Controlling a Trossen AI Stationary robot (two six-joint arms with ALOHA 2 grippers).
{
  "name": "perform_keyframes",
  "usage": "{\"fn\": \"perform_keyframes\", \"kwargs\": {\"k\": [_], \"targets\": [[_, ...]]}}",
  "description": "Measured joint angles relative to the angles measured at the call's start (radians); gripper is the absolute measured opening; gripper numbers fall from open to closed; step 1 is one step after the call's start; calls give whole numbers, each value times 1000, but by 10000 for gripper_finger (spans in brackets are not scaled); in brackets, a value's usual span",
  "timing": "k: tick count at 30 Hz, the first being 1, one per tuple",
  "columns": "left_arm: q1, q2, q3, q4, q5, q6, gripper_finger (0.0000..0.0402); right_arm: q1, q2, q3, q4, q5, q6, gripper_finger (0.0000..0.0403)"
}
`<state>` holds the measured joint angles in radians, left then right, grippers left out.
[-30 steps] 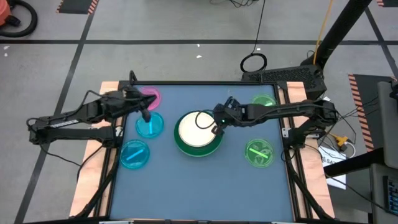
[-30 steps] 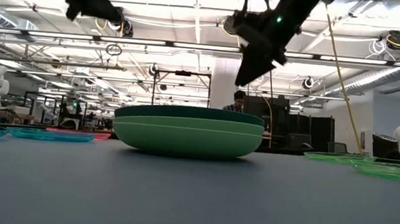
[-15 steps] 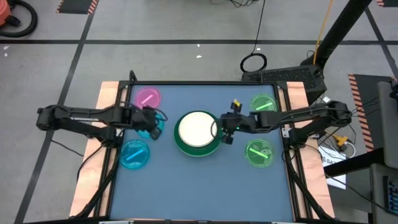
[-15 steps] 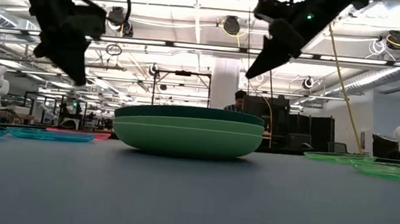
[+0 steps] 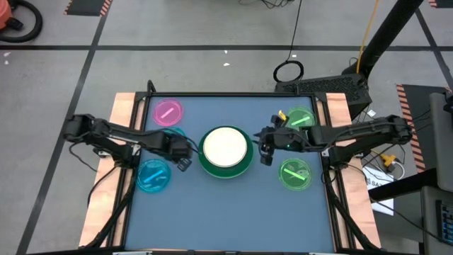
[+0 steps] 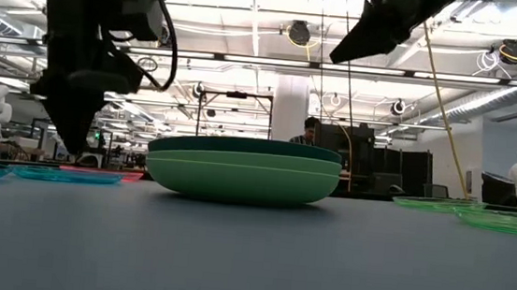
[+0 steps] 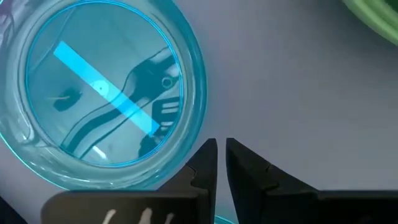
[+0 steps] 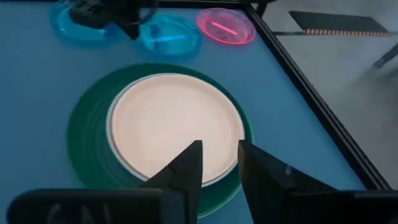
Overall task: Stack plastic plates
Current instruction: Stack the top transparent blue plate on top of the light brown plate
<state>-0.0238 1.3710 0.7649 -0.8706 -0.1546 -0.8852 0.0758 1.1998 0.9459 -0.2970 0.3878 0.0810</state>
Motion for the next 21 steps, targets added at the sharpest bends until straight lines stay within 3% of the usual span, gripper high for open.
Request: {"fn": "perform_keyframes", "kwargs": {"k": [10, 16, 21], "targets": [[0, 33, 20, -2, 37, 17, 53, 40, 1, 0, 11, 0, -37, 98], [0, 33, 20, -2, 59, 54, 121, 40, 1, 0, 31, 0, -47, 98], [0, 39, 20, 5, -58, 7, 179, 39, 1, 0, 36, 0, -57, 98]]}}
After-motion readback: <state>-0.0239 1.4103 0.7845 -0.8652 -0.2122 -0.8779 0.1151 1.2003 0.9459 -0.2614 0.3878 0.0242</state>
